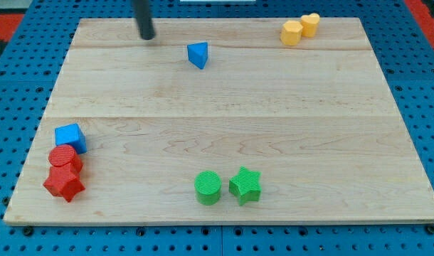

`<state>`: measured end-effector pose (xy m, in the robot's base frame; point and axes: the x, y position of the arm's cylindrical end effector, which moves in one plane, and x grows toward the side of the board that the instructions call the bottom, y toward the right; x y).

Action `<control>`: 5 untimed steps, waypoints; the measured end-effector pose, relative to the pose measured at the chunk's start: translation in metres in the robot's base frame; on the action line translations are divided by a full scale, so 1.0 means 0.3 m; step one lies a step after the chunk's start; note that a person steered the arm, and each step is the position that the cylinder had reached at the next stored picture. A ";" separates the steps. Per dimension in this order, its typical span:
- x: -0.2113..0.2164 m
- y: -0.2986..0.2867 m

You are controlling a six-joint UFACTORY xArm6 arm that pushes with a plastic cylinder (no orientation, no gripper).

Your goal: Move the blue triangle to the group of block

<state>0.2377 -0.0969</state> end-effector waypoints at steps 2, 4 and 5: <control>0.212 0.067; 0.120 0.089; 0.072 0.157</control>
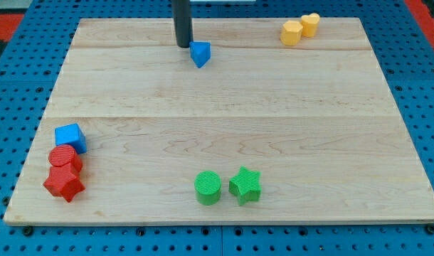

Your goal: Move the blue triangle to the group of block

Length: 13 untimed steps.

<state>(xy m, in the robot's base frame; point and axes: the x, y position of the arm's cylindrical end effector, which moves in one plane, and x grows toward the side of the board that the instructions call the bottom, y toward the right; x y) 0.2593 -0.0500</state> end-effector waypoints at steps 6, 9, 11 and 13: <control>0.580 -0.012; 0.790 0.113; 0.863 -0.257; 0.863 -0.173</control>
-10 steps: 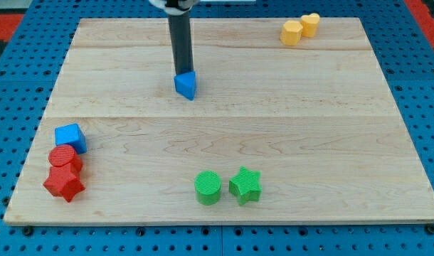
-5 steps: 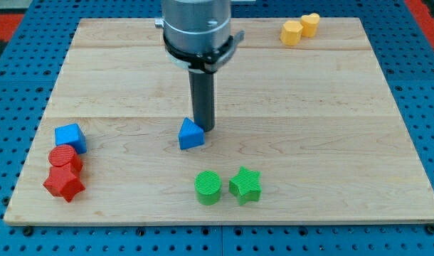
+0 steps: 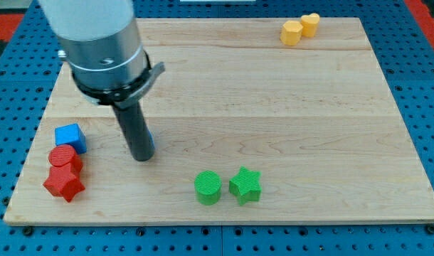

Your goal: Move the blue triangle to the group of block

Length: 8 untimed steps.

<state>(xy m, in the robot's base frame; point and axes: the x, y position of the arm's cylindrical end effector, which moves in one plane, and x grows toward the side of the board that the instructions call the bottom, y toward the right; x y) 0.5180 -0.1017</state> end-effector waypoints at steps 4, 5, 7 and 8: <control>-0.066 -0.054; -0.097 -0.075; -0.106 -0.228; -0.103 -0.273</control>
